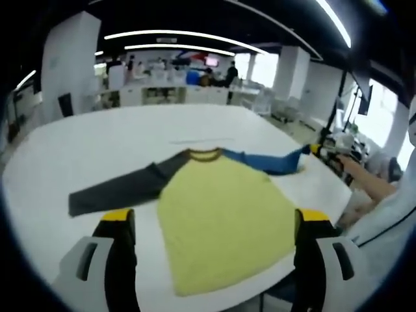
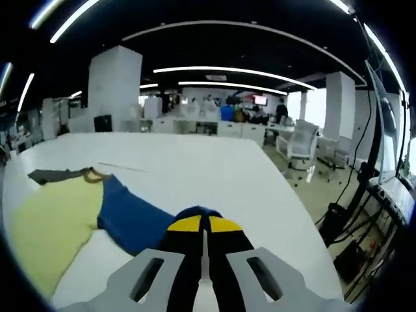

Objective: Fold the garment on the visible template until the final outline fits inside the template.

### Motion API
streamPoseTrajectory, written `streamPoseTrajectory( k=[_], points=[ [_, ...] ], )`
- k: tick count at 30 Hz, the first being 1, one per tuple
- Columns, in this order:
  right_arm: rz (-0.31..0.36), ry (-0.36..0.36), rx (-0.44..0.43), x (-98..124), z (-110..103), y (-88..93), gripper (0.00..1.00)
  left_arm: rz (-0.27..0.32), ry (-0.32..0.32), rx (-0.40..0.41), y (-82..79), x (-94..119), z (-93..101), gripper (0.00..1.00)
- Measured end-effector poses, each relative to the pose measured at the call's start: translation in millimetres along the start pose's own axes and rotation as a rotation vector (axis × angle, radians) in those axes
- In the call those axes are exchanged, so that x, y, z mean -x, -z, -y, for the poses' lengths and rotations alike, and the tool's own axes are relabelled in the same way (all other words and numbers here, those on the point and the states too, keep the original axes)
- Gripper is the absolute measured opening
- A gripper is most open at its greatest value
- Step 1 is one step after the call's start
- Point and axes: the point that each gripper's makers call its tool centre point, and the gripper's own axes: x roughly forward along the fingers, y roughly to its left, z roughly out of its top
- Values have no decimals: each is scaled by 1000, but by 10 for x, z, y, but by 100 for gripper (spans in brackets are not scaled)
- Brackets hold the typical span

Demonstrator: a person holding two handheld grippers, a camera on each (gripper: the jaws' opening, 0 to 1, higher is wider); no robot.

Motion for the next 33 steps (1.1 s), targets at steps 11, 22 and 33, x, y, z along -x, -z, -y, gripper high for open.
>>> streamPoseTrajectory(
  k=[11,22,33],
  points=[
    [29,-74,42,-43,-465,-235,2,-15,36,-47,-27,-17,-19,99],
    [38,-128,68,-65,-837,-351,2,-9,65,-59,-35,-2,-55,99],
    [61,-163,86,-97,-1122,-516,2,-15,85,-70,-37,18,-93,99]
  ],
)
